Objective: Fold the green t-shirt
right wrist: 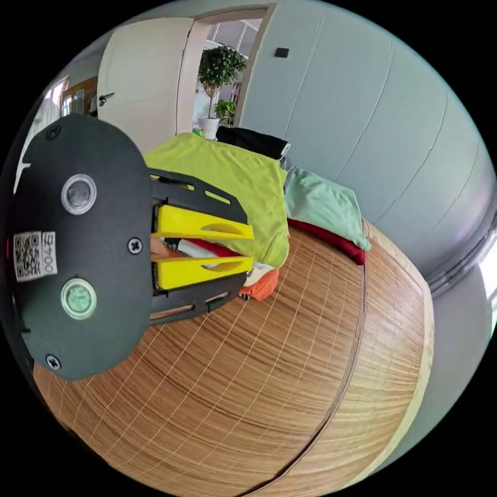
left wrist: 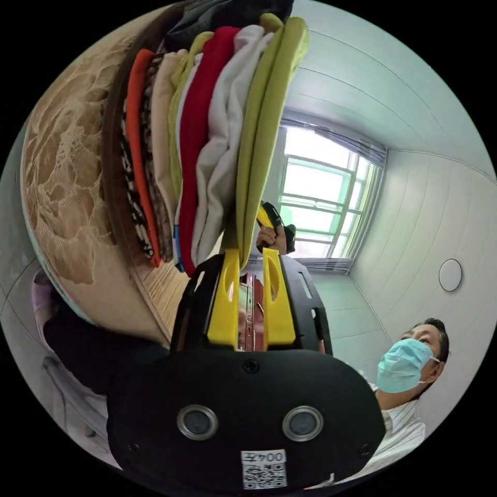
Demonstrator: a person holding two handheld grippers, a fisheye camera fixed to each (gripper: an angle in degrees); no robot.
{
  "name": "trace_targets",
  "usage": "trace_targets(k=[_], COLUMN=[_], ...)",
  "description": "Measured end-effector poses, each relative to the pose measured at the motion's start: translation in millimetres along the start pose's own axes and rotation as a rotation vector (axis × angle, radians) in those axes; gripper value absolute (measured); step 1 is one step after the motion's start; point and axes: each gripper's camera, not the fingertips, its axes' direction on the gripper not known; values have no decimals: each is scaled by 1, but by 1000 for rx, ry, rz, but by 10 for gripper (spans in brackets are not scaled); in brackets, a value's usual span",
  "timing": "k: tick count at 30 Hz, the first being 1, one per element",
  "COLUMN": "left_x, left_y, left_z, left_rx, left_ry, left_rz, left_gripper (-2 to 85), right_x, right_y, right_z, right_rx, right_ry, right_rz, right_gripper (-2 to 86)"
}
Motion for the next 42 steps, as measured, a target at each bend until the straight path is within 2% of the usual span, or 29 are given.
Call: trace_targets(k=[1,4,6,8,11,13,16,19,22,24,26,30,37,42], left_x=[12,117,202,236,228,198,147,171,237,290,309,299,276,261], left_y=[9,19,-4,-37,-107,-142,-162,-141,-87,-17,40,182,383,500], left_z=[-2,-4,-3,4,17,27,41,62,92,137,179,294,519,668], left_rx=[-5,-19,108,227,347,376,353,372,327,200,77,-139,-408,-559], left_ry=[-12,-124,-291,-424,-537,-653,-635,-645,-573,-575,-620,-742,-805,-921], left_rz=[32,336,586,717,698,579,482,507,640,798,896,1024,1173,1238], left_gripper=[39,17,12,9,5,3,3,3,2,2,2,2,3,5], right_x=[-10,-55,-80,-101,-125,-123,-110,-110,-94,-68,-29,78,218,257], right_y=[21,78,110,139,177,190,192,190,205,229,264,378,579,643], right_z=[-10,-15,-7,8,51,95,109,108,67,34,7,-39,-115,-123], right_rx=[59,132,166,190,146,79,81,22,53,84,84,45,127,141], right_ry=[13,-14,-52,-95,-32,160,121,110,41,5,7,135,429,588], right_rz=[-65,-311,-424,-517,-626,-619,-544,-498,-423,-353,-268,-59,367,448], right_gripper=[42,19,14,31,81,89,93,87,64,26,3,-6,-7,-4])
